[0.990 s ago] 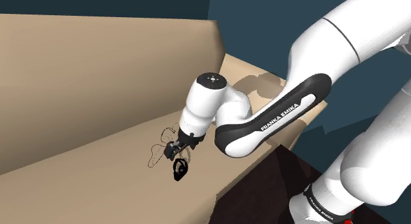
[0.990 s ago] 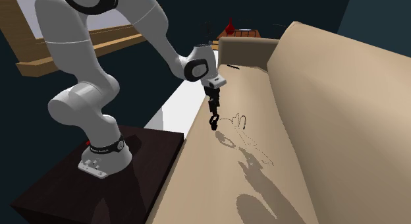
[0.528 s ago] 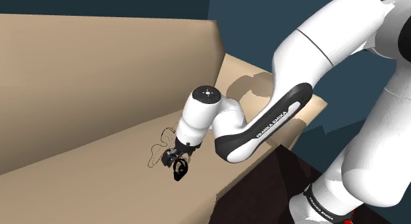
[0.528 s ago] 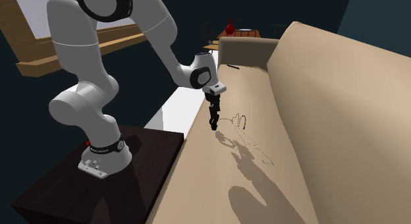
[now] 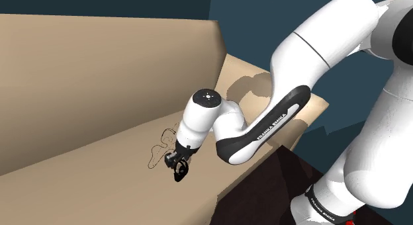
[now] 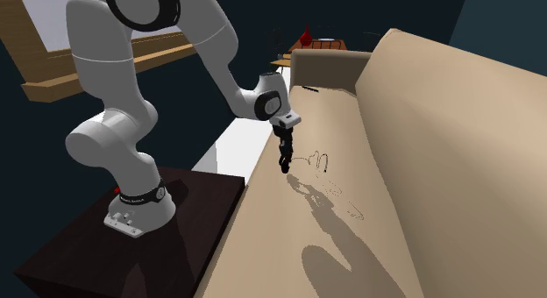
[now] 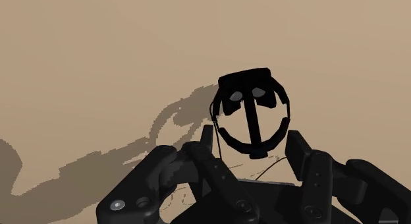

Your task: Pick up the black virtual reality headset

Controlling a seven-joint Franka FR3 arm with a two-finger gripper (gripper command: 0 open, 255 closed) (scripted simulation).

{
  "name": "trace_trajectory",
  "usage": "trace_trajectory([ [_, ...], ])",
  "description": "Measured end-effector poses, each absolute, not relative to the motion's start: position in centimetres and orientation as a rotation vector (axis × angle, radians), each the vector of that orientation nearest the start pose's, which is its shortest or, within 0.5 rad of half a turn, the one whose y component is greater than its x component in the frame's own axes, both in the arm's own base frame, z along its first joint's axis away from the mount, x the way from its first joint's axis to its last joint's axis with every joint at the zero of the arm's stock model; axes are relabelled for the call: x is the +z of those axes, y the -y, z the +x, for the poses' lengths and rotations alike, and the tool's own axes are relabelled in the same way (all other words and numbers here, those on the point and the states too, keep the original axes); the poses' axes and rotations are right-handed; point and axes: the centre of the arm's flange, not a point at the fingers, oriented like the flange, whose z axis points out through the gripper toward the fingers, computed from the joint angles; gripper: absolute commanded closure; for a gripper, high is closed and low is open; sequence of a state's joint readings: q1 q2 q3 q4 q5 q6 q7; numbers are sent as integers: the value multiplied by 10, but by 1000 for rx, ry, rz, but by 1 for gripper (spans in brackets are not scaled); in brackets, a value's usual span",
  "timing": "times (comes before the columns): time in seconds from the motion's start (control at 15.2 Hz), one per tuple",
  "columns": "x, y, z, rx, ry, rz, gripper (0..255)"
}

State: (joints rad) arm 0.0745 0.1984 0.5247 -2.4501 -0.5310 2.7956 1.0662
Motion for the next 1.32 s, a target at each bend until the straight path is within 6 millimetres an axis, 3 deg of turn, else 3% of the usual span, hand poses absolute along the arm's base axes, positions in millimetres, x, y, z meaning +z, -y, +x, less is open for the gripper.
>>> trace_trajectory([
  [0.4, 253, -303, 394, -337, -1, -3069, 255],
  [1.32, 324, -303, 395, -336, -2, -3070, 255],
])
